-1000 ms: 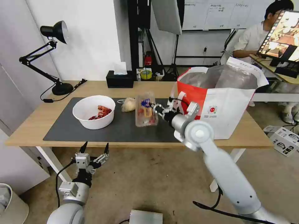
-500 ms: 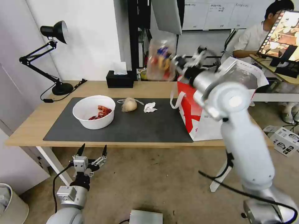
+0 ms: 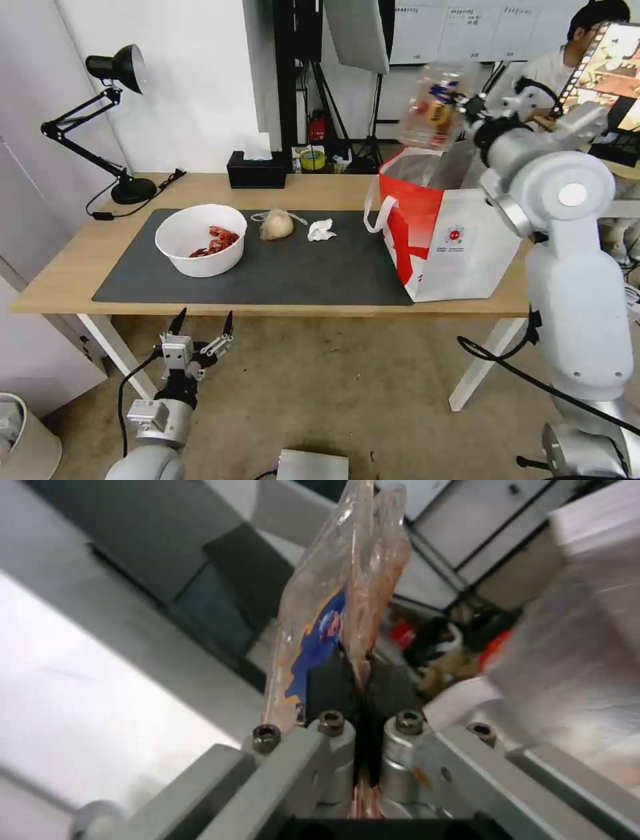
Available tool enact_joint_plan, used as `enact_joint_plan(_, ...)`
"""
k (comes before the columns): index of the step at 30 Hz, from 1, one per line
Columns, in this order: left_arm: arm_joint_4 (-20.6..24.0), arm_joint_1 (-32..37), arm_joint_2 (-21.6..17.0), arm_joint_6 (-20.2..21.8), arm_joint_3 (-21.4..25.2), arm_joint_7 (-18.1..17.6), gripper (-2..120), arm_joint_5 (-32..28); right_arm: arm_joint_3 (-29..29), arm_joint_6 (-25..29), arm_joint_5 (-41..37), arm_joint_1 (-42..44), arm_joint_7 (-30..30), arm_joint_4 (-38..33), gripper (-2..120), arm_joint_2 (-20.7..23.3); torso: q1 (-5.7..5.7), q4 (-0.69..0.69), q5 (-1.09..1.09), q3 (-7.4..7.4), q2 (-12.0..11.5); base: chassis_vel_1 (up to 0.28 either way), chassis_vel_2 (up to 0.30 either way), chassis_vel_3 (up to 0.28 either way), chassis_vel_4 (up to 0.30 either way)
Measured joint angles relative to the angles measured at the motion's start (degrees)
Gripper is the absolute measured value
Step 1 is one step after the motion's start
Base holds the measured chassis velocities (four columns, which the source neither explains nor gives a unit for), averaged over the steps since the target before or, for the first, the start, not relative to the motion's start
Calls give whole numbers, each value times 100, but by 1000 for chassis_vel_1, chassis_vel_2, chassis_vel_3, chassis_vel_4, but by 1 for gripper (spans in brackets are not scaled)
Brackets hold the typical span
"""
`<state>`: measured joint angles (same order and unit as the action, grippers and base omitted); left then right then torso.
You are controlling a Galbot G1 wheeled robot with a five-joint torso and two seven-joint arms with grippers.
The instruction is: Pick up the trash from the table and place it into the takeout bag.
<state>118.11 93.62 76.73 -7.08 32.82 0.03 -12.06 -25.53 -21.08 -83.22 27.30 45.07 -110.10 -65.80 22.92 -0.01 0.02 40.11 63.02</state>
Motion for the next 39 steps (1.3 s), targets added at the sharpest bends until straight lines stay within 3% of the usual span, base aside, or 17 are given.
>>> enact_joint_plan(29, -118, -30, 133, -140, -177, 33, 100, 144, -191, -199, 665, 793, -105, 20, 0, 316, -1, 0, -1, 0, 0, 0, 0, 0, 0)
enact_joint_plan(32, -120, -23, 138, -152, -182, 35, 100, 168, -221, -221, 671, 813, -129, 6, 5, 336, -1, 0, -1, 0, 0, 0, 0, 0, 0)
enact_joint_plan(38, -121, -16, 143, -160, -192, 38, 100, 183, -302, -258, 666, 871, -139, -64, 32, 414, -1, 0, -1, 0, 0, 0, 0, 0, 0)
enact_joint_plan(39, -121, -16, 143, -160, -192, 38, 100, 183, -302, -258, 666, 871, -139, -64, 32, 414, -1, 0, -1, 0, 0, 0, 0, 0, 0)
